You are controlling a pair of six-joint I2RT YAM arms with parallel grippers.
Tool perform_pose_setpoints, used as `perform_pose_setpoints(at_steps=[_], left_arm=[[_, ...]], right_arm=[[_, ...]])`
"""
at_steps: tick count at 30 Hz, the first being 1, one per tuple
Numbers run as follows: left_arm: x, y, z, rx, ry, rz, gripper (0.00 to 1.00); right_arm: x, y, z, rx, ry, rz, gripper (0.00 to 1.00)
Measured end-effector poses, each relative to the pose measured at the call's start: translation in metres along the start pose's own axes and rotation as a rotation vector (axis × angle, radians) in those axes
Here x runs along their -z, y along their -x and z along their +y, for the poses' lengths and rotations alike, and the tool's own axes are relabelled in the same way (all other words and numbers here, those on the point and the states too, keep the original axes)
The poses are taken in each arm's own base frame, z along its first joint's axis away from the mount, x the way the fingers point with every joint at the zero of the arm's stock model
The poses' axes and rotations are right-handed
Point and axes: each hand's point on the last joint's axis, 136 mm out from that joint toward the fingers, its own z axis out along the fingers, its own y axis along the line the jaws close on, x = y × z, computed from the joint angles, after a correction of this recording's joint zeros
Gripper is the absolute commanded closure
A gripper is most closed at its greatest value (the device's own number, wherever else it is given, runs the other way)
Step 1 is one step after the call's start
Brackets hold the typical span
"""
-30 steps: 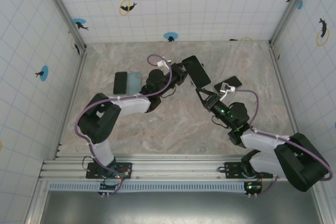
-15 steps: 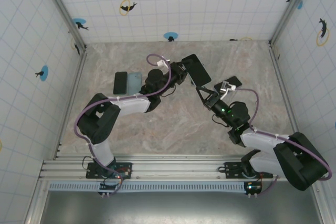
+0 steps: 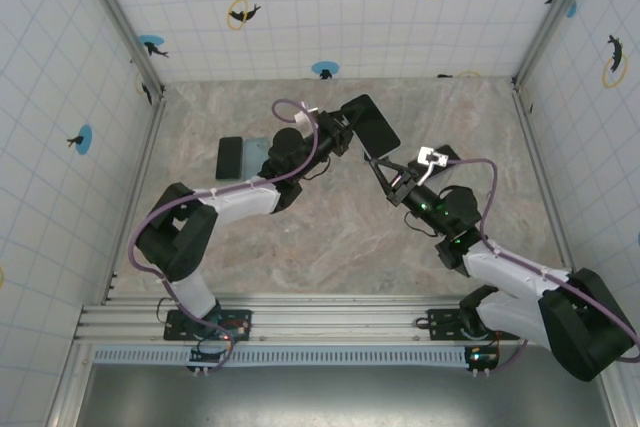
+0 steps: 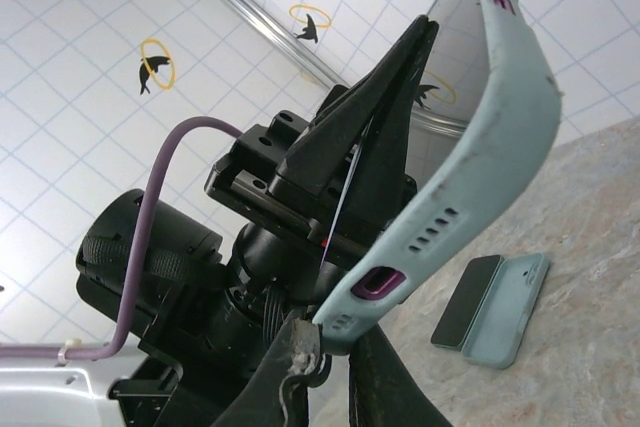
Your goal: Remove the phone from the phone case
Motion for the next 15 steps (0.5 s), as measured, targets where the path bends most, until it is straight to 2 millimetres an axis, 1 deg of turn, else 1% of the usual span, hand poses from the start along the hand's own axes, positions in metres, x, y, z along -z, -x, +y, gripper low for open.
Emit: perform_pose_setpoints(at_steps=[9, 12, 15], left_arm=[[0.000, -0.001, 0.006, 0.021, 0.024, 0.001, 1.00], [0.000, -0.003, 0.004, 0.031, 0.018, 0.005, 1.00], [0.000, -0.003, 0.007, 0.033, 0.027, 0.007, 1.00]], right_arm=[[0.002, -0.004, -0.003, 0.054, -0.007, 0.032, 0.99], [0.003, -0.008, -0.015, 0.069, -0.050, 0.055, 0.99], [0.004, -0.009, -0.019, 0.078, -0.062, 0.065, 1.00]])
